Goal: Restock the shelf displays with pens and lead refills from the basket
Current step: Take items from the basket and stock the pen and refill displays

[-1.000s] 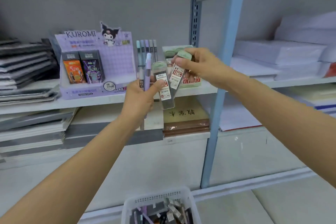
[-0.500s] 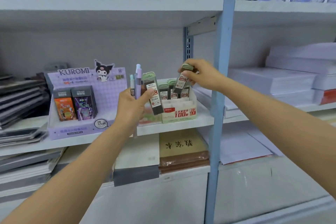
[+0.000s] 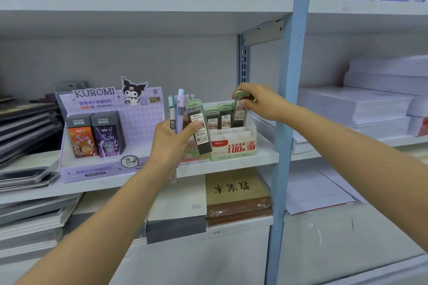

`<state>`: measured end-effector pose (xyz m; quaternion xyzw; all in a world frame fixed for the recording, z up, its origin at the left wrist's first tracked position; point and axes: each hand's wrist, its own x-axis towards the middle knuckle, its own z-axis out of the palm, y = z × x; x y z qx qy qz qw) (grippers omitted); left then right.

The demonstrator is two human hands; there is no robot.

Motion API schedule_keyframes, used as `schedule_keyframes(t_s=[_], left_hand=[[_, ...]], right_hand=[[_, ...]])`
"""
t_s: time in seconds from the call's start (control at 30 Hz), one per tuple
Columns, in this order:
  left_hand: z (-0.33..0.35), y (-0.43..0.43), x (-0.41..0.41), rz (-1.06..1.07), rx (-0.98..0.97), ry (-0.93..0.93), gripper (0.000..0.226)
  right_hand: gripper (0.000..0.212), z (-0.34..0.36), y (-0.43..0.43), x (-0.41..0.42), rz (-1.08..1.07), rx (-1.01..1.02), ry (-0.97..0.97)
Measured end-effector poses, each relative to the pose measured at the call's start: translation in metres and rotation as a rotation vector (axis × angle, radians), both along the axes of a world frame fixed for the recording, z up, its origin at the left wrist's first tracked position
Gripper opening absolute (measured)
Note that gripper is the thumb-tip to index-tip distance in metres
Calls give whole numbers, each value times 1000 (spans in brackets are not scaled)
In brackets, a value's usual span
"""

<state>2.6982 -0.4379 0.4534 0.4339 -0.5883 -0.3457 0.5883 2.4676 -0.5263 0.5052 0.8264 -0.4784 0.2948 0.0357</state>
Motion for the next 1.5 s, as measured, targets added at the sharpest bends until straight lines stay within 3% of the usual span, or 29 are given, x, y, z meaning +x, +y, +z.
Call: schedule_keyframes(t_s=[0.17,0.3,0.47,0.57,0.63,0.7,0.8,0.97,1.13,1.5], left_hand=[[-1,-4,1,2,13,9,8],[-2,-6,-2,-9,23,64,14],[-4,-5,-7,-15,21,63,23],[-6,-11,-11,1,12,22,18],[-6,-14,-14,-24,4,7,15],[-6,-15,-20,-43,8,-6,16],[-4,-15,-24,-99,60,-34,18],[4,-15,-23,-217,143,96,21],[-1,-14,-20,-268,92,82,20],[-5,-10,-12,-237,10,-26,25]], right_hand=[[20,-7,-6,3,-61,-3,-34],[36,-14,-9,4,-103,-2,-150],[19,-20,-6,10,-158,-82,-213],[26,-14,11,20,60,-70,-345],[26,-9,25,28,309,131,-443],[26,-8,31,31,393,263,-401],[17,-6,28,26,352,218,-411],[12,1,16,4,208,-34,-554],[10,1,9,-3,80,-208,-496],[9,-19,-5,5,-6,-186,-331]])
